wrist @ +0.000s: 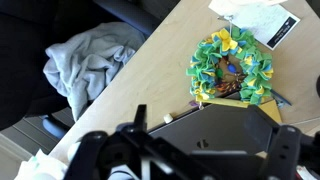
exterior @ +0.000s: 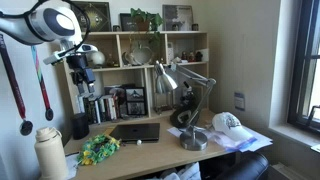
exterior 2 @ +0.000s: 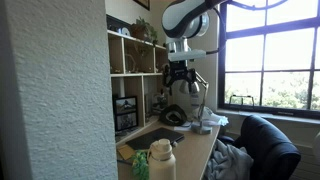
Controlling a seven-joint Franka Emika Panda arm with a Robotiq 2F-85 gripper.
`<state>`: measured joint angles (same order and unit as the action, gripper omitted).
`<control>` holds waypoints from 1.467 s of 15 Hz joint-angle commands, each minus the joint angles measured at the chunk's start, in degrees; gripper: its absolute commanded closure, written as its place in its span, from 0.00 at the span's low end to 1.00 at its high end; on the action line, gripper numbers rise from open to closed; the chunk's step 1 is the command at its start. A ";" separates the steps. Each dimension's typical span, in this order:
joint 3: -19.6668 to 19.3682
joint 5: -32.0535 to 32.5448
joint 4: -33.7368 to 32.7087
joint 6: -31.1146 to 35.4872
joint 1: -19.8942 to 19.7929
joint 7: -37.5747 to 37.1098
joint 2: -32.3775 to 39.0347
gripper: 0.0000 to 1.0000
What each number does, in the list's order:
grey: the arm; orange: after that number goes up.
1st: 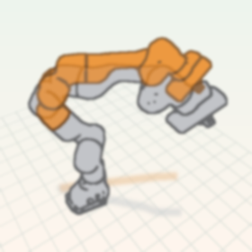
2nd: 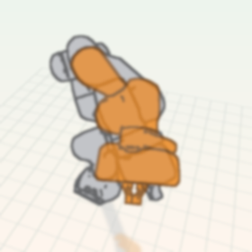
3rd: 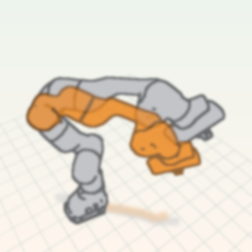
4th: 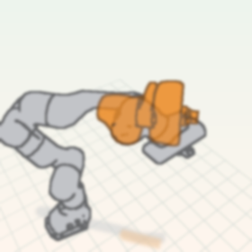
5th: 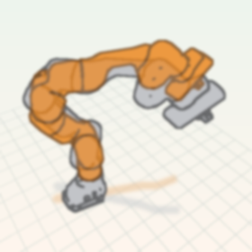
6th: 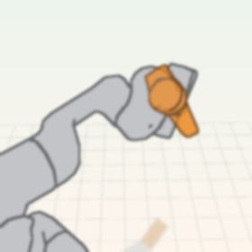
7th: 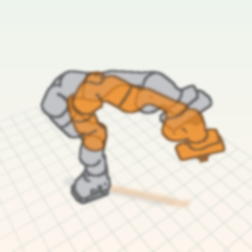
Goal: Hang the fleece on the headrest
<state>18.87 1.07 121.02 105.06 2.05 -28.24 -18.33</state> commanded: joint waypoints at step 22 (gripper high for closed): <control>-22.26 5.68 -3.17 19.13 -4.89 1.26 31.69 0.00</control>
<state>-1.83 5.64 121.23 122.61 -2.84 -27.68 6.99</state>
